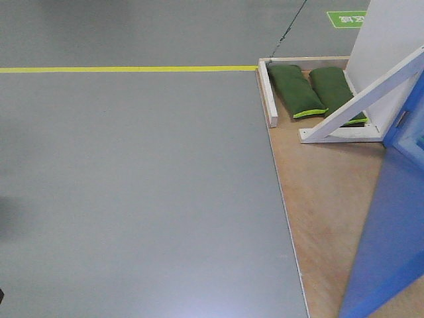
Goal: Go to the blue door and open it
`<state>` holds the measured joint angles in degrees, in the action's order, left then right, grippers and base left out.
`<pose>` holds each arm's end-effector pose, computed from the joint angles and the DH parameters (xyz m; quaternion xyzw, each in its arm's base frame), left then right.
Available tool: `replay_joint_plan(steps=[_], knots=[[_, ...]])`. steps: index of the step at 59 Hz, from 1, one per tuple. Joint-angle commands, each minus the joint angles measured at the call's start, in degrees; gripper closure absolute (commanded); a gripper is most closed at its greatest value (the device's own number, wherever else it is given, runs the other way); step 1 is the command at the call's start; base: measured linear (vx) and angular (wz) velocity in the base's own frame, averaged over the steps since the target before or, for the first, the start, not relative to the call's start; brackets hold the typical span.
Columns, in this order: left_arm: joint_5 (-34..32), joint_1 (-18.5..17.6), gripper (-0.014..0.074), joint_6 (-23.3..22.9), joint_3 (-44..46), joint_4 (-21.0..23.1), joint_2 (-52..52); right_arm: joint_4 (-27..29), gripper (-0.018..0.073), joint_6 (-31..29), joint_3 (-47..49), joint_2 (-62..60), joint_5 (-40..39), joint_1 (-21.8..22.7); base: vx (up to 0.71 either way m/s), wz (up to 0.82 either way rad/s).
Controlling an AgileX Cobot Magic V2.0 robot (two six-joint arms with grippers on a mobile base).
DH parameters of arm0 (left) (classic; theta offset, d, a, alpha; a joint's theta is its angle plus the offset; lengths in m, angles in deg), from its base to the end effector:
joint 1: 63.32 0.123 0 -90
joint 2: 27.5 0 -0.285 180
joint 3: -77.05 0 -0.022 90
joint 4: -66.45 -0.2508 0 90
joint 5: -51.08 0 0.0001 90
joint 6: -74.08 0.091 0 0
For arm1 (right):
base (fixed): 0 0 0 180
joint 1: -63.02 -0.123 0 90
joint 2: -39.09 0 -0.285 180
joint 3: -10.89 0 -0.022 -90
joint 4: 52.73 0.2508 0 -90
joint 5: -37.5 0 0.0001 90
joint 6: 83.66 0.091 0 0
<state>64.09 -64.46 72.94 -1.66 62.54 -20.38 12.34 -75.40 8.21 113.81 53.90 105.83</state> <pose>0.0557 0.0003 0.1845 0.0202 0.7591 0.0145 0.6505 0.2010 -0.1544 0.4825 0.5116 0.4378 0.2714 0.6877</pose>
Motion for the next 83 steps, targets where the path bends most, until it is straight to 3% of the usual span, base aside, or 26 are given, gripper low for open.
replay_joint_plan(steps=[1,12,25,36,42,57,73,83], knots=[[-4.62,0.06,0.0524,-0.39,1.52,0.15,-0.79,0.96,0.0548,-1.69,2.42,-2.44,14.04,-5.20,0.00,0.00],[-4.62,0.06,0.0524,-0.39,1.52,0.15,-0.79,0.90,0.0548,-1.69,2.42,-2.24,13.37,-10.34,0.00,0.00],[-4.62,0.06,0.0524,-0.39,1.52,0.15,-0.79,0.84,0.0548,-3.30,2.42,0.37,3.02,-16.13,0.00,0.00],[-4.62,0.06,0.0524,-0.39,1.52,0.15,-0.79,0.92,0.0548,-3.30,2.42,3.49,2.03,-19.47,0.00,0.00],[-4.62,0.06,0.0524,-0.39,1.52,0.15,-0.79,1.60,0.0548,-3.30,2.42,5.29,1.56,-20.76,0.00,0.00],[-4.62,0.06,0.0524,-0.39,1.52,0.15,-0.79,9.98,0.0548,-3.23,7.70,10.74,1.63,-22.14,0.00,0.00],[-4.62,0.06,0.0524,-0.39,1.52,0.15,-0.79,10.15,0.0548,-3.23,15.53,15.26,2.71,-22.14,0.00,0.00],[-4.62,0.06,0.0524,-0.39,1.52,0.15,-0.79,9.73,0.0548,-3.23,15.59,16.03,3.36,-24.86,0.00,0.00]])
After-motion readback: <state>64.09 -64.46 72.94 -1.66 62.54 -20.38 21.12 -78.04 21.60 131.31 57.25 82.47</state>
